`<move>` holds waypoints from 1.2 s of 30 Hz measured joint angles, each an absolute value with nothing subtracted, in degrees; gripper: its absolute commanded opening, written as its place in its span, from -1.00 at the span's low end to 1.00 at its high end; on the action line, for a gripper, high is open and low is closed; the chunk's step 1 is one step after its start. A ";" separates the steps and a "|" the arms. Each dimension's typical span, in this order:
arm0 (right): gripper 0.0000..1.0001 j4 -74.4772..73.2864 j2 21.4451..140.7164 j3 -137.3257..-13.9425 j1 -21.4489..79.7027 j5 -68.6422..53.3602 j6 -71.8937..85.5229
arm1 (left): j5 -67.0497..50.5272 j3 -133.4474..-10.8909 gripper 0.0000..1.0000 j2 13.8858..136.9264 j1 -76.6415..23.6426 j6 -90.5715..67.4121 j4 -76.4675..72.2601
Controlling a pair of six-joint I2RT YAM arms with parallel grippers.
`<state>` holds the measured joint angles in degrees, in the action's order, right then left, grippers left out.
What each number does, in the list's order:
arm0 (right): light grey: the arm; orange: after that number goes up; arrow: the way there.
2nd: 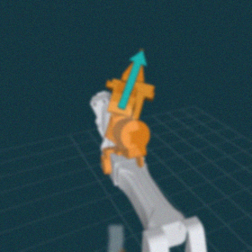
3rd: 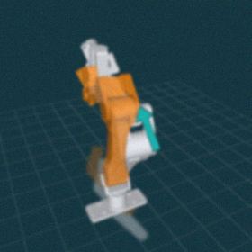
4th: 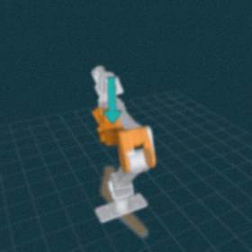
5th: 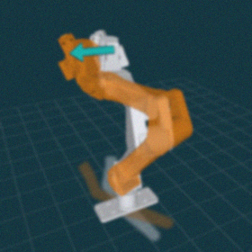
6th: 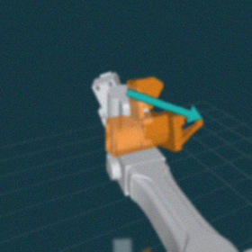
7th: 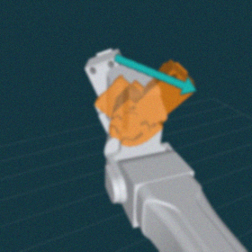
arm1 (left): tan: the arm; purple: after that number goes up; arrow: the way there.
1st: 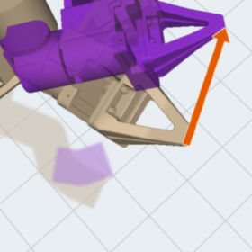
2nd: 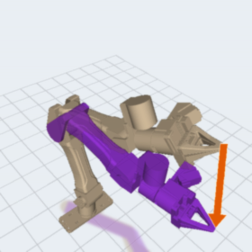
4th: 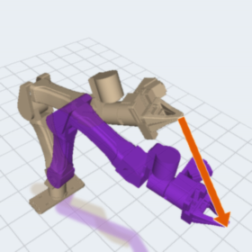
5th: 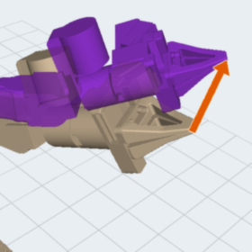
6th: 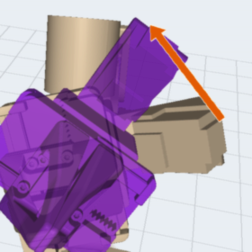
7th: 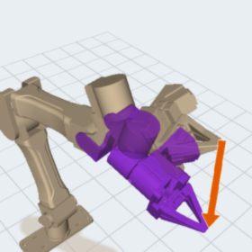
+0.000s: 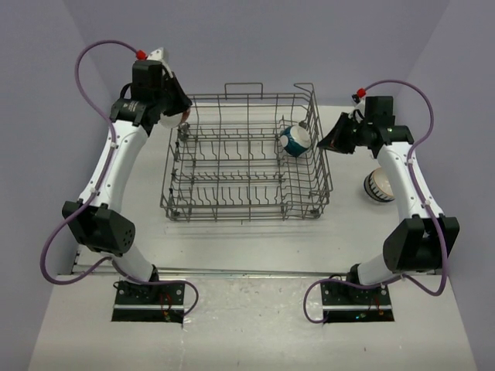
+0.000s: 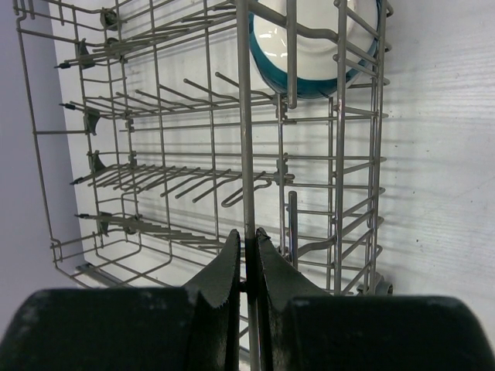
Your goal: Unload the bowls from the dish rack
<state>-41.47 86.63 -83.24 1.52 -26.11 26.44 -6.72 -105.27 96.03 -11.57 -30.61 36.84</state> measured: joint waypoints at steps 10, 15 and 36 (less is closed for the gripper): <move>-1.00 -41.58 86.94 -83.59 1.89 -25.45 26.52 | 14.85 -102.63 -1.00 94.80 -9.28 -26.57 47.59; -1.00 -41.71 86.85 -83.68 2.02 -24.99 26.55 | 18.44 -98.56 -1.00 94.94 -3.92 -26.15 49.34; -1.00 -38.30 84.07 -80.25 2.52 -22.87 27.22 | 16.64 -94.54 -1.00 113.54 8.54 -24.75 46.74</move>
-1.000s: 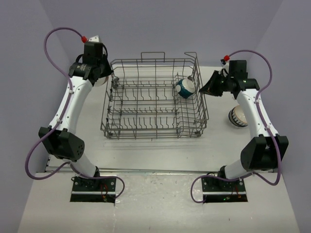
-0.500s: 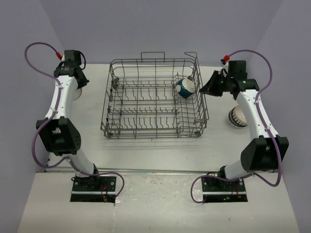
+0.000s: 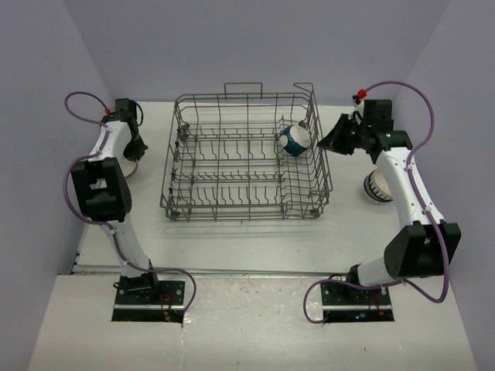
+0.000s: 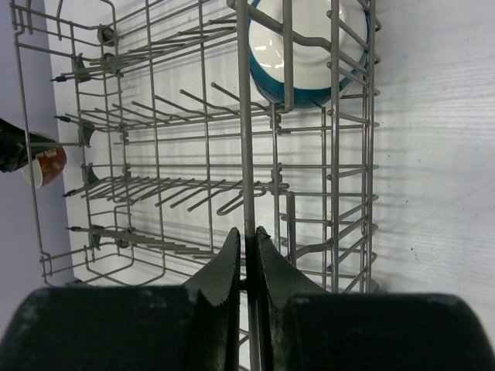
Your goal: Unload the bowls from the dish rack
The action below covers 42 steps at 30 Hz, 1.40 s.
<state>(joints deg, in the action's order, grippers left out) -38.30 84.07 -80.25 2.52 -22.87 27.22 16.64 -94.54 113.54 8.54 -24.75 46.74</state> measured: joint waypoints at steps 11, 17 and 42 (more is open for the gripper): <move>-1.00 -36.99 82.72 -78.67 2.87 -21.91 27.90 | 16.03 -98.85 -1.00 123.26 12.32 -23.94 46.13; -1.00 -35.94 81.97 -77.60 2.87 -21.76 28.32 | 15.59 -100.75 -1.00 124.05 12.51 -23.11 46.19; -1.00 -35.97 82.30 -77.89 3.07 -21.54 28.51 | 12.01 -105.10 0.04 120.62 12.73 -23.57 47.62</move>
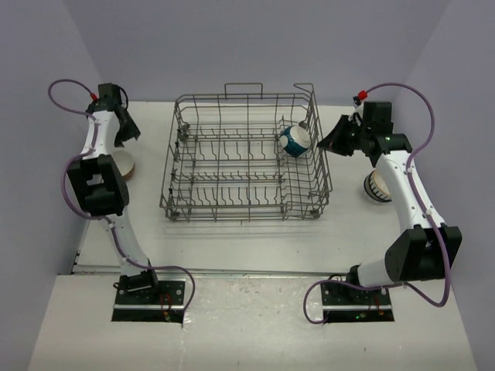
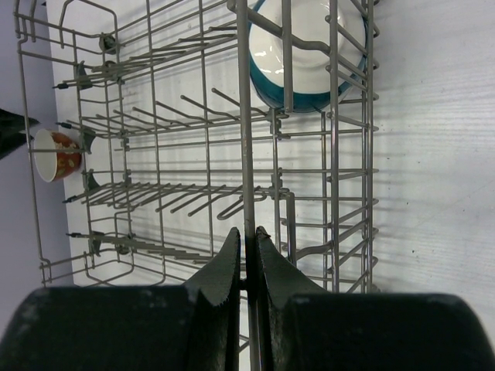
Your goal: Unload the bowls from the dish rack
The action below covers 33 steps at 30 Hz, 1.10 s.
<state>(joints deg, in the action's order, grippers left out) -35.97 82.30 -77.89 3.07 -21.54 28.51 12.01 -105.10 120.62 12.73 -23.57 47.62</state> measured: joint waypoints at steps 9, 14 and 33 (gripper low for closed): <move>-1.00 -36.29 82.59 -78.22 3.40 -21.12 28.51 | -8.40 -114.26 -0.04 110.17 8.23 -29.45 35.99; -1.00 -36.47 82.76 -78.54 3.66 -20.60 28.49 | -24.45 -110.02 0.09 109.40 -0.27 -36.10 20.25; -1.00 -36.45 83.02 -78.74 3.99 -20.49 29.12 | -44.23 -106.45 0.13 132.03 -22.39 -57.32 -10.17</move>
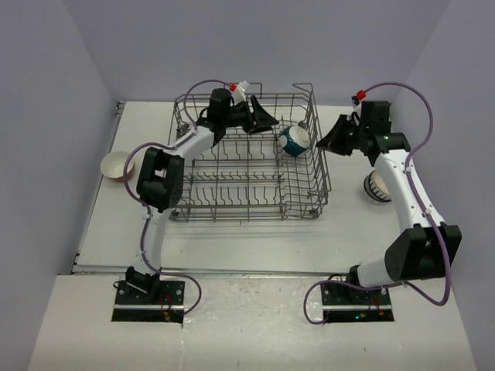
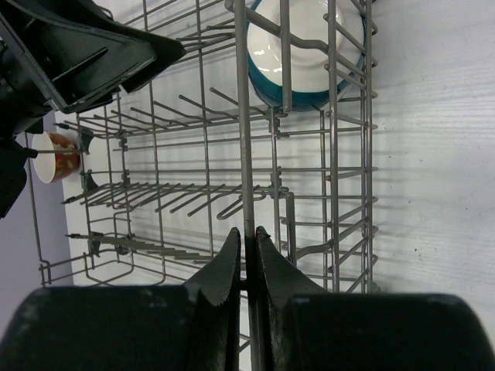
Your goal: Unload the bowls from the dish rack
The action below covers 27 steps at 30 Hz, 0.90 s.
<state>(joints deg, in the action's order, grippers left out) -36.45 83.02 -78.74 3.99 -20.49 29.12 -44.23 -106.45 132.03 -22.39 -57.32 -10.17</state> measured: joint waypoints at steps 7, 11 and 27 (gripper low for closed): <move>-1.00 -36.16 83.13 -78.76 4.51 -20.40 29.56 | -41.71 -112.55 0.16 134.96 -24.58 -52.80 -6.02; -1.00 -36.10 83.18 -78.76 4.69 -20.40 29.71 | -39.77 -113.10 0.20 135.22 -24.67 -50.17 -2.70; -1.00 -35.86 83.24 -78.72 4.99 -20.43 30.06 | -38.20 -114.37 0.55 137.23 -25.21 -46.74 3.03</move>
